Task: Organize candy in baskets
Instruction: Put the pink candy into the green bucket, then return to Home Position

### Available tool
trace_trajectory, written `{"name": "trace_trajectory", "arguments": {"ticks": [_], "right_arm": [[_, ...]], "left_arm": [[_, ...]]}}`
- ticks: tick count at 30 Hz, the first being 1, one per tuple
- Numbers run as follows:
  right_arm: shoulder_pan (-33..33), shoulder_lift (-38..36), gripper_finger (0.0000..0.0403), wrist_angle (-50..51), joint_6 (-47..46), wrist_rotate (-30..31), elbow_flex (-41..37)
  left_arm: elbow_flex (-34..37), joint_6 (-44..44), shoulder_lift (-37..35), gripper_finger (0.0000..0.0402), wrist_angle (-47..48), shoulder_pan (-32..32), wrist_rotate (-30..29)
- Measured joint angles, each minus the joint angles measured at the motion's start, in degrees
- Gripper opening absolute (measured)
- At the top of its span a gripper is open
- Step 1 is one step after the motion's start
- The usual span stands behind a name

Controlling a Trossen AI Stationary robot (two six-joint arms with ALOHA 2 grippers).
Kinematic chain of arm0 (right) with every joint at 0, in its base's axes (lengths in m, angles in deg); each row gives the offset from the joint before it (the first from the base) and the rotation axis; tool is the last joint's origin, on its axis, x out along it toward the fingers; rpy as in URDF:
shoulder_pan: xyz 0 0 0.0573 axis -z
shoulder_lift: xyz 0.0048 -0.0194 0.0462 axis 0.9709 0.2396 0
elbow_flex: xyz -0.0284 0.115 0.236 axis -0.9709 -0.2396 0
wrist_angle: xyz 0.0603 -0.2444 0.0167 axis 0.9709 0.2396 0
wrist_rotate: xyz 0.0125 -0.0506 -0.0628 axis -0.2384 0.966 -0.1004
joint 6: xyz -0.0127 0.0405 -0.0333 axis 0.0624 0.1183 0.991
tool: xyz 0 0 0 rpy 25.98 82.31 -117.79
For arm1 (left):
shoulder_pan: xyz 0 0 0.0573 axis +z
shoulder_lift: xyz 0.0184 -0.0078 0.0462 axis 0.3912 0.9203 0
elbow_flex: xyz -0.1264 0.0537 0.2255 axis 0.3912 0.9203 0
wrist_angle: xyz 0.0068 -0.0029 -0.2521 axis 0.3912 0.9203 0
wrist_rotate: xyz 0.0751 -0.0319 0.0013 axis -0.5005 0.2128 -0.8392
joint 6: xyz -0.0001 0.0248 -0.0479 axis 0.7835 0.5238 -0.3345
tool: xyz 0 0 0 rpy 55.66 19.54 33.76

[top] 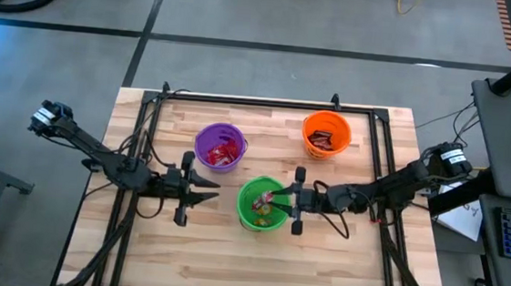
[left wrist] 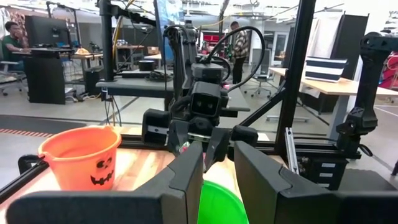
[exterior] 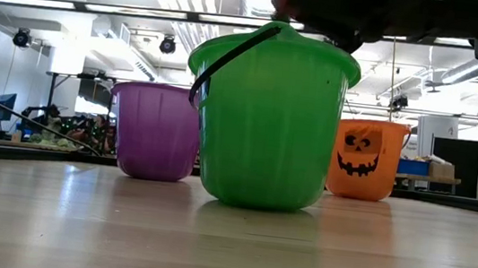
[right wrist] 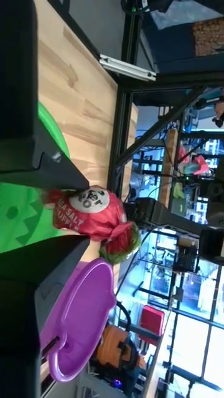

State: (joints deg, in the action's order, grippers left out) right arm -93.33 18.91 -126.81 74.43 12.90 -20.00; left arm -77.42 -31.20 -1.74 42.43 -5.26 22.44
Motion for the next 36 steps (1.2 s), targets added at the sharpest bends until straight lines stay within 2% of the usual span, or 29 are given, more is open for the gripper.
{"name": "trace_trajectory", "arguments": {"ticks": [12, 17, 22, 28, 31, 34, 36], "right_arm": [[0.1, 0.0, 0.0199, 0.6, -0.5, 1.6, 0.0], [0.0, -0.9, 0.0208, 0.8, 0.0, 1.5, 0.0], [0.0, -3.3, 0.0205, 1.0, 2.0, 1.4, -0.5], [1.5, -8.4, 0.0204, 0.9, 5.8, 0.6, -1.4], [5.4, -11.0, 0.0200, 1.2, 5.9, -4.6, -1.3], [9.9, -14.1, 0.0196, 1.6, 5.0, -11.1, -1.5], [12.1, -17.3, 0.0194, 3.1, 5.0, -12.4, -2.0]], "left_arm": [[0.0, -0.2, 0.0, 0.0077, 1.1, 0.0, 0.0], [0.1, -0.3, 0.0, 0.0077, 2.8, 0.0, -0.1], [2.3, 0.2, -1.2, 0.0077, 2.8, 0.0, -5.2], [8.5, 4.7, -7.1, 0.0077, -0.6, 0.7, -6.3], [11.9, 10.9, -11.6, 0.0077, -7.2, 3.5, -7.0], [14.4, 13.3, -17.6, 0.0077, -6.5, 6.7, -7.0], [16.3, 13.1, -22.5, 0.0077, -4.2, 7.9, -7.0]]}}
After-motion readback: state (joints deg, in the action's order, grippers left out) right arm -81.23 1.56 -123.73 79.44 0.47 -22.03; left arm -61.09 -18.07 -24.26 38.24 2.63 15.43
